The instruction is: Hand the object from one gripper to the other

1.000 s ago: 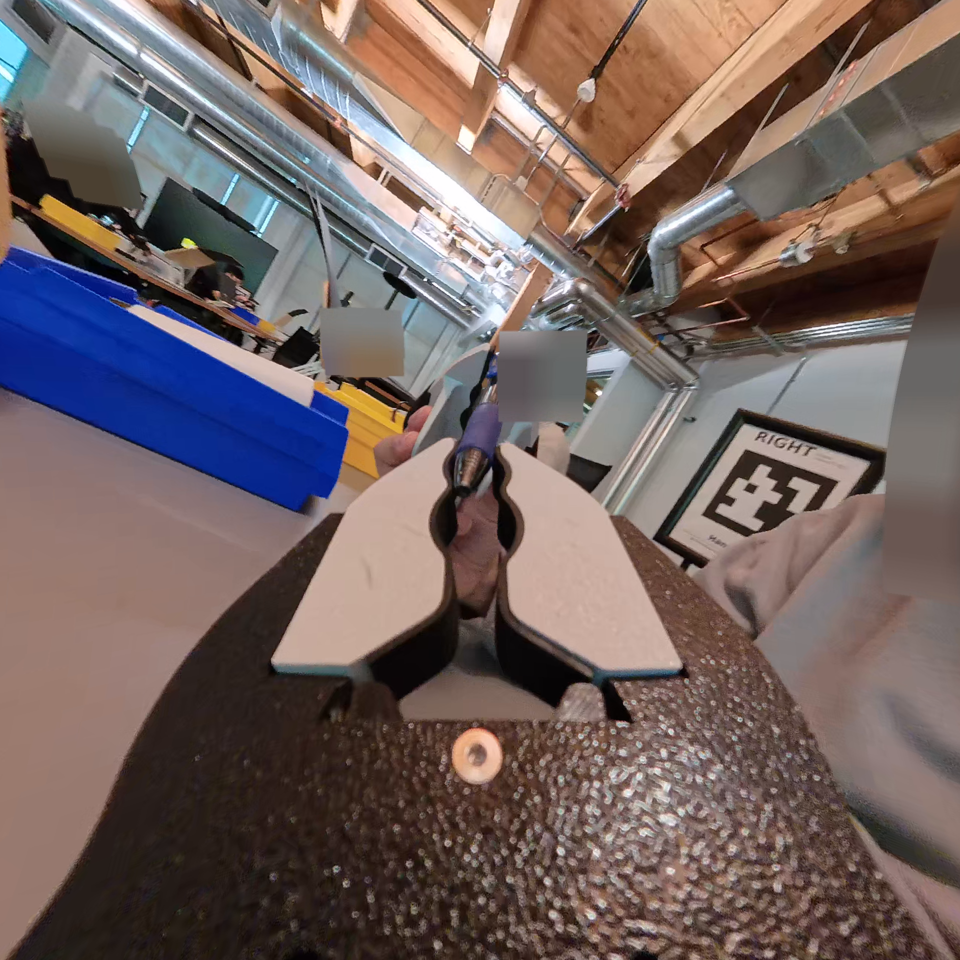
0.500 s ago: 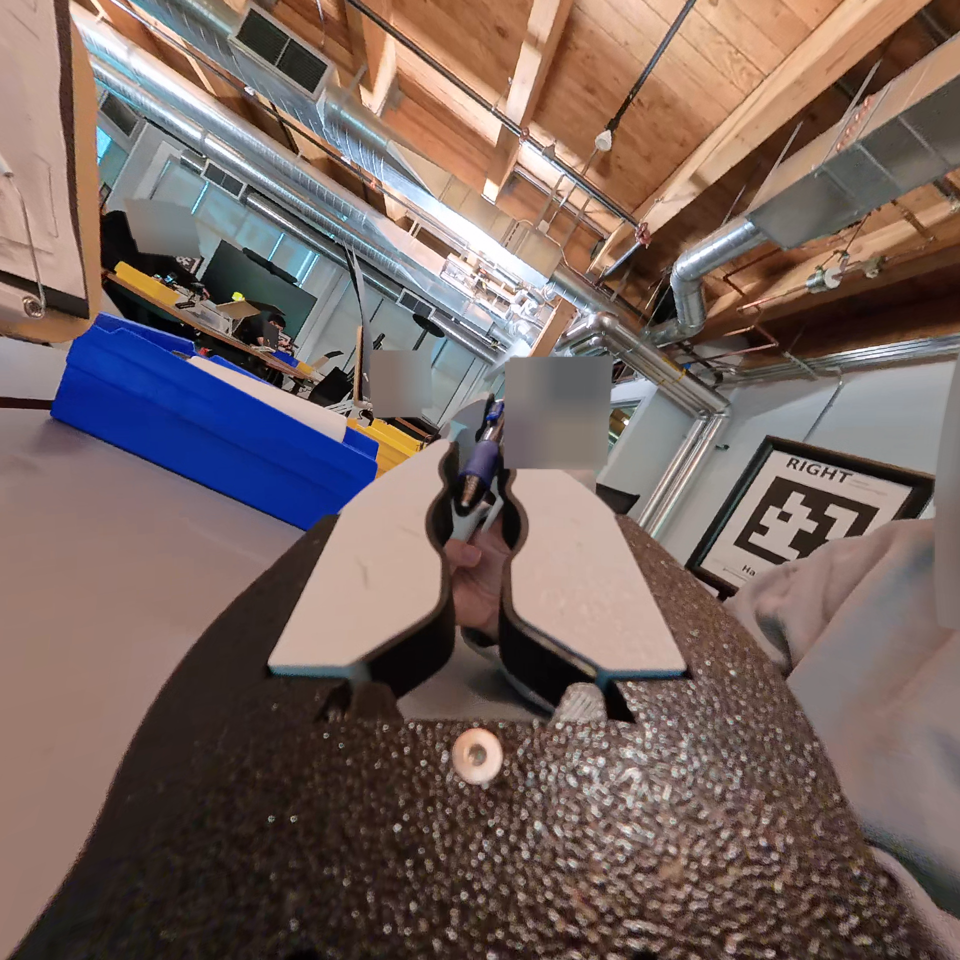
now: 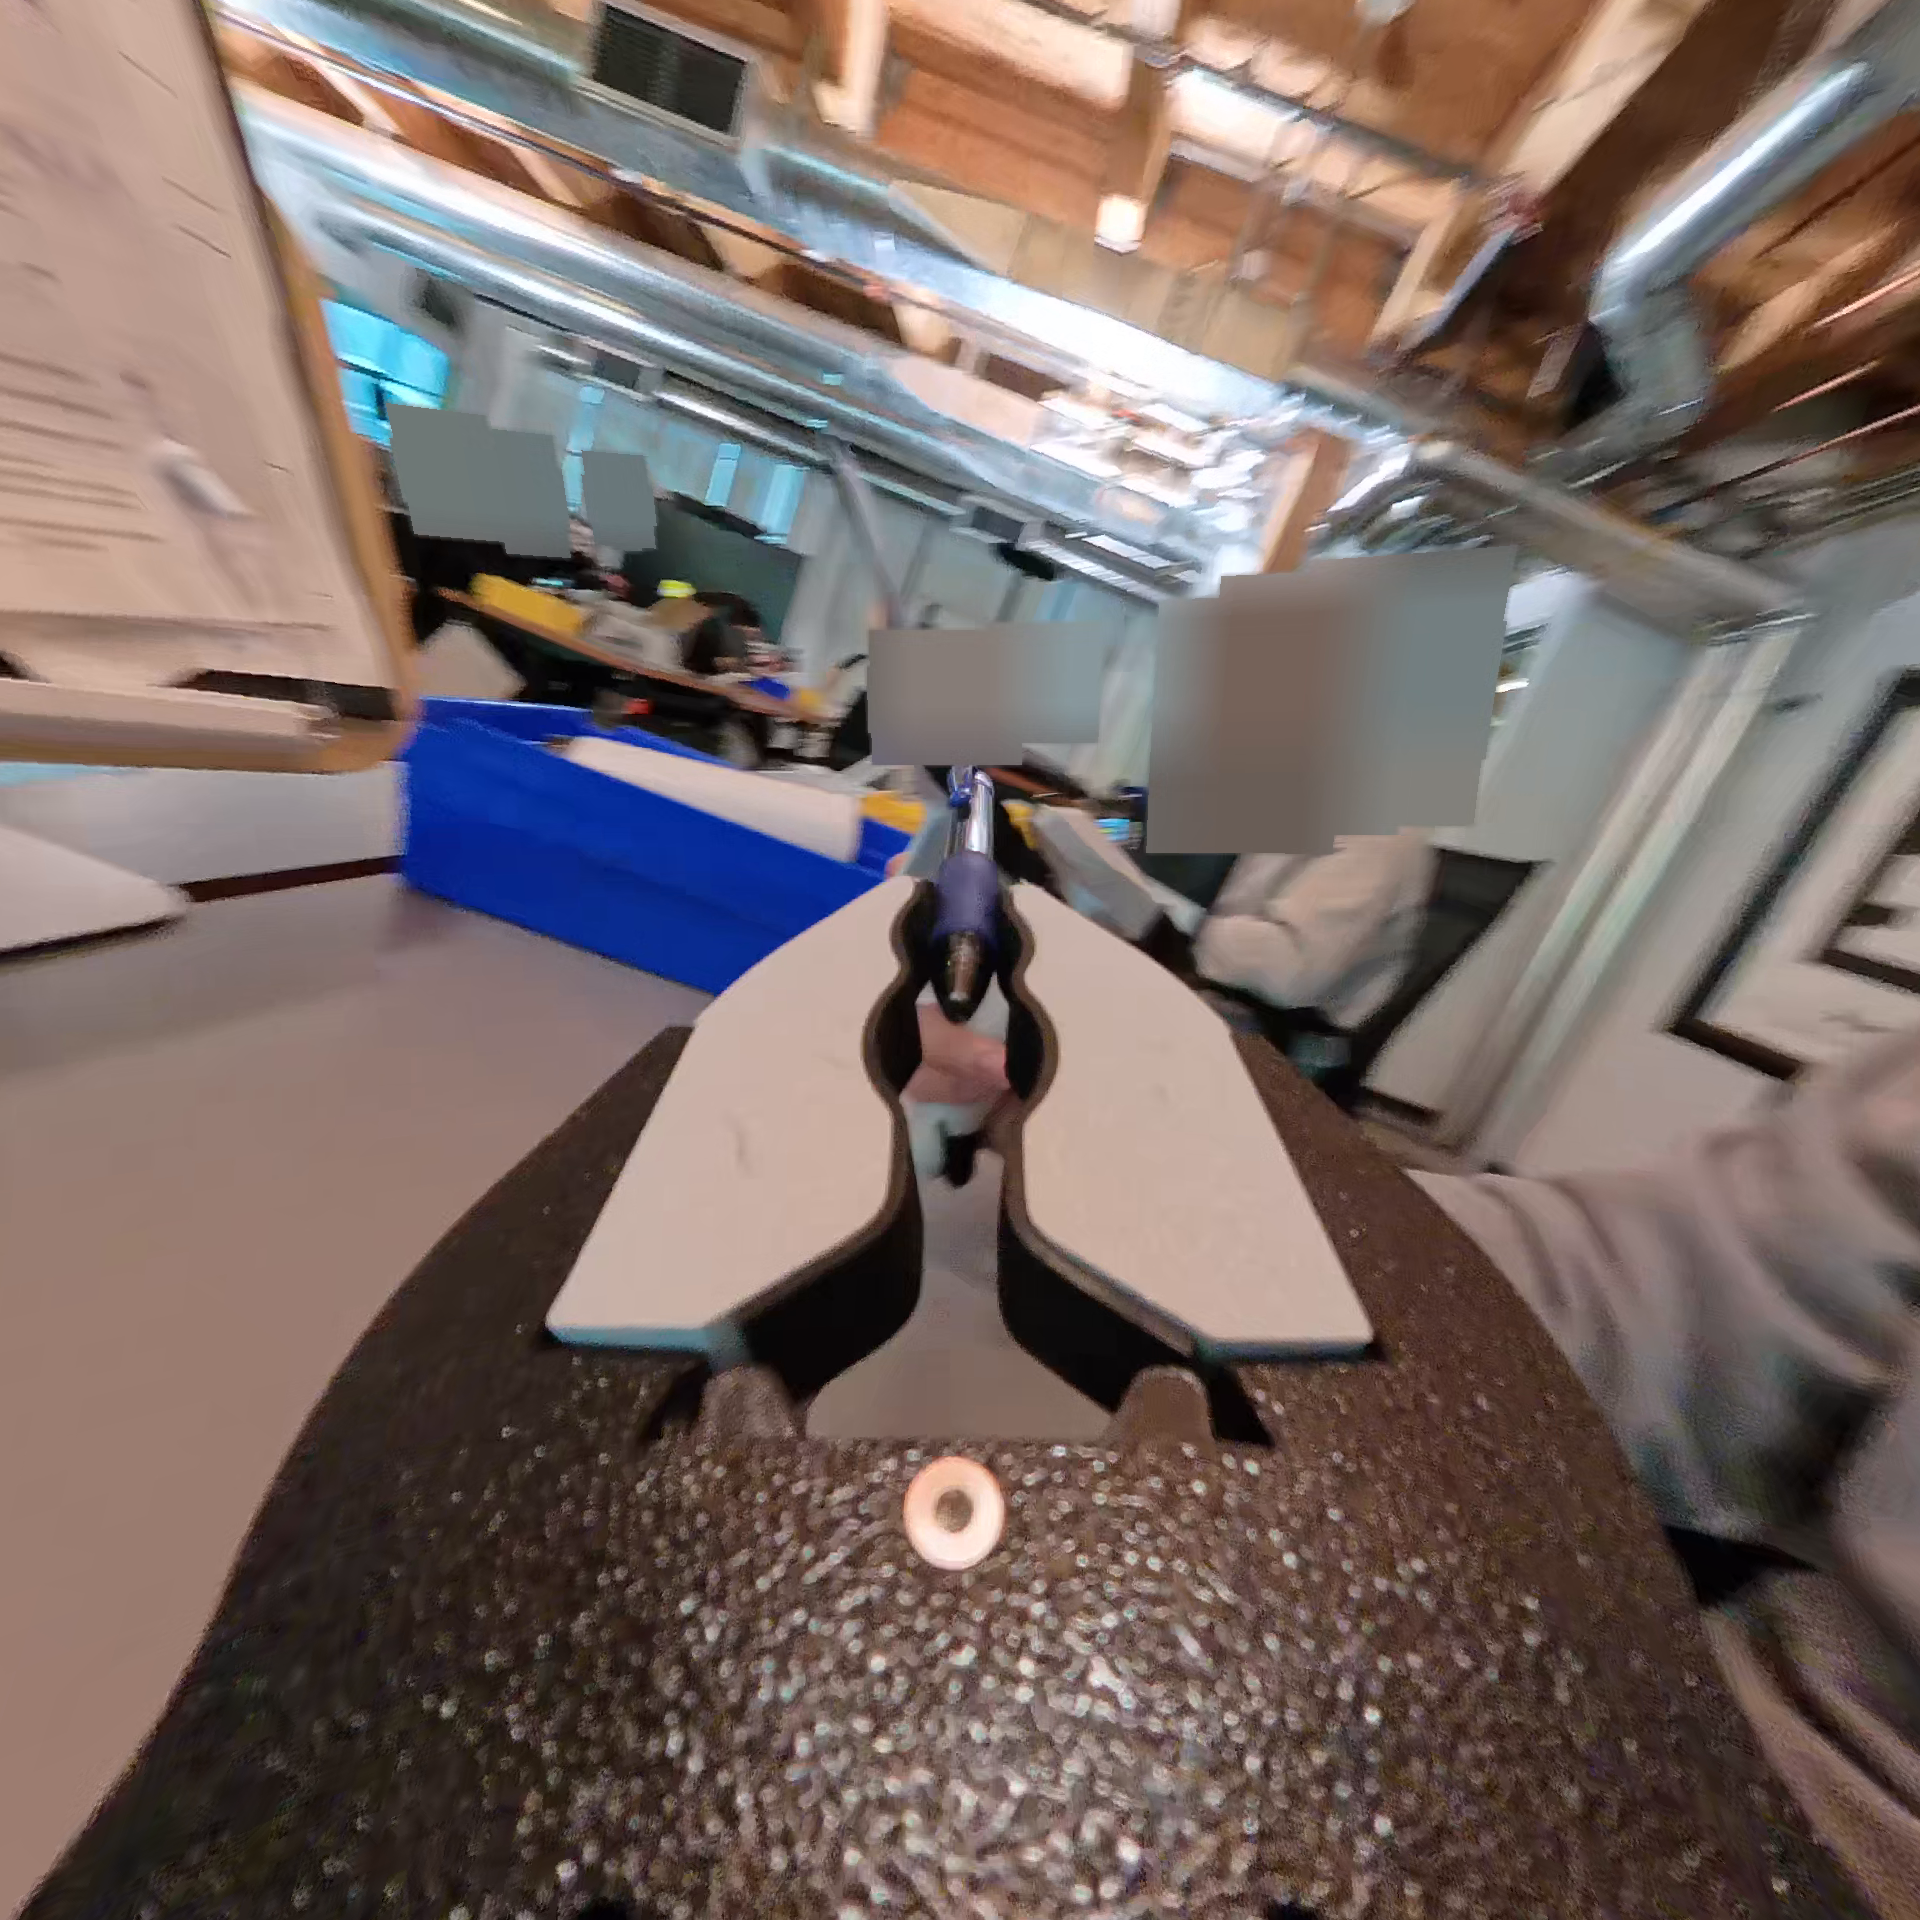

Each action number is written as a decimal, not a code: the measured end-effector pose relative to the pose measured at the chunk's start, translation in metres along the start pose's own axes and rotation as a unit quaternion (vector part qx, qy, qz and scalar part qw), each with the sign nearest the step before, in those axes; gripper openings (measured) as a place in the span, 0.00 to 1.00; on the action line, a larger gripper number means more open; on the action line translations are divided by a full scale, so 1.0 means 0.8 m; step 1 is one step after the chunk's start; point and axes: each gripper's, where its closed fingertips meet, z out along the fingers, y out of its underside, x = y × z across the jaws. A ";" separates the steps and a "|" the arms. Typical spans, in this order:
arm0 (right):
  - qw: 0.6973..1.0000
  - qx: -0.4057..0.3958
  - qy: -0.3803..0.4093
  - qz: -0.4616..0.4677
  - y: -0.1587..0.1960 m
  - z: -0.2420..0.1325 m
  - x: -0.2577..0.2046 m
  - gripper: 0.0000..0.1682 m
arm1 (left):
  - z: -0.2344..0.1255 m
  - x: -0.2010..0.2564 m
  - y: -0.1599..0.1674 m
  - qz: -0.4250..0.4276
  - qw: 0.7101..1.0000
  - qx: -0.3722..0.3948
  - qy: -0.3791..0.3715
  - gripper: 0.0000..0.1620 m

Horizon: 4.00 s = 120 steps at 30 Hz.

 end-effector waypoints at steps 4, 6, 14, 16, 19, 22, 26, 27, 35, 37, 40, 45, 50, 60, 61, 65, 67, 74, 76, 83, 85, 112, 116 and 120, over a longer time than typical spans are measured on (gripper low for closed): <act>0.943 -0.135 0.056 -0.300 0.033 0.005 -0.001 0.35 | -0.008 -0.037 0.009 0.113 0.981 -0.060 -0.143 0.07; 0.885 -0.193 0.069 -0.417 0.056 0.007 0.000 0.33 | -0.006 -0.040 0.014 0.166 0.966 -0.094 -0.176 0.07; 0.805 -0.253 0.069 -0.532 0.088 0.012 0.002 0.06 | 0.015 -0.025 0.042 0.256 0.936 -0.158 -0.181 0.07; 0.820 -0.264 0.065 -0.503 0.091 0.013 0.001 0.06 | 0.015 -0.025 0.040 0.258 0.938 -0.149 -0.178 0.07; 0.893 -0.239 0.067 -0.377 0.084 0.019 -0.008 0.06 | 0.016 -0.011 0.027 0.278 0.944 -0.095 -0.153 0.07; 0.972 -0.175 0.059 -0.143 0.063 0.022 -0.010 0.06 | 0.017 -0.009 0.032 0.291 0.942 -0.097 -0.139 0.23; 0.983 -0.086 0.024 0.160 0.040 0.018 -0.001 0.06 | 0.018 -0.023 0.058 0.307 0.928 -0.154 -0.146 0.26; 0.978 -0.076 0.027 0.194 0.040 0.016 0.003 0.06 | 0.018 -0.029 0.063 0.323 0.918 -0.167 -0.159 0.26; 0.939 -0.080 0.050 0.330 0.062 0.026 -0.012 0.06 | 0.024 -0.033 0.063 0.439 0.856 -0.162 -0.219 0.08; 0.929 -0.070 0.054 0.359 0.063 0.025 -0.009 0.06 | 0.024 -0.033 0.062 0.441 0.856 -0.162 -0.216 0.07; 0.924 -0.058 0.051 0.376 0.059 0.024 -0.007 0.06 | 0.022 -0.034 0.057 0.427 0.865 -0.148 -0.220 0.06; 0.925 -0.048 0.038 0.375 0.053 0.026 -0.012 0.06 | 0.021 -0.038 0.061 0.436 0.857 -0.157 -0.226 0.09; 0.931 -0.056 0.040 0.358 0.056 0.024 -0.008 0.07 | 0.015 -0.041 0.046 0.432 0.854 -0.148 -0.251 0.07; 0.896 0.047 0.059 0.438 0.031 0.011 0.020 0.22 | 0.014 -0.031 0.030 0.718 0.603 -0.186 -0.292 0.06; 0.891 0.054 0.064 0.445 0.031 0.007 0.027 0.11 | 0.016 -0.030 0.032 0.726 0.595 -0.189 -0.290 0.06; 0.899 0.039 0.048 0.433 0.029 0.007 0.027 0.07 | 0.019 -0.035 0.041 0.698 0.626 -0.197 -0.286 0.07; 0.918 0.029 0.021 0.395 0.023 0.010 0.019 0.07 | 0.019 -0.037 0.052 0.630 0.704 -0.195 -0.264 0.09; 0.930 0.071 -0.219 0.287 -0.043 -0.005 -0.043 0.07 | 0.026 0.025 0.082 0.215 0.962 -0.166 0.004 0.22; 0.945 0.023 -0.245 0.217 -0.033 -0.010 -0.057 0.07 | 0.020 0.048 0.090 0.110 0.973 -0.182 0.090 0.20; 0.946 0.004 -0.274 0.170 -0.034 -0.022 -0.069 0.07 | 0.019 0.065 0.105 0.010 0.967 -0.206 0.150 0.14; 0.948 -0.001 -0.272 0.167 -0.031 -0.021 -0.069 0.07 | 0.020 0.058 0.105 0.023 0.969 -0.207 0.131 0.08; 0.718 -0.285 0.065 -0.631 0.089 -0.004 0.034 0.31 | -0.009 -0.063 0.082 0.260 0.894 -0.289 -0.225 0.06; 0.704 -0.301 0.096 -0.636 0.088 -0.010 0.051 0.09 | -0.007 -0.060 0.083 0.258 0.896 -0.288 -0.217 0.06; 0.700 -0.315 0.092 -0.635 0.096 -0.011 0.054 0.08 | -0.004 -0.053 0.082 0.235 0.909 -0.278 -0.201 0.06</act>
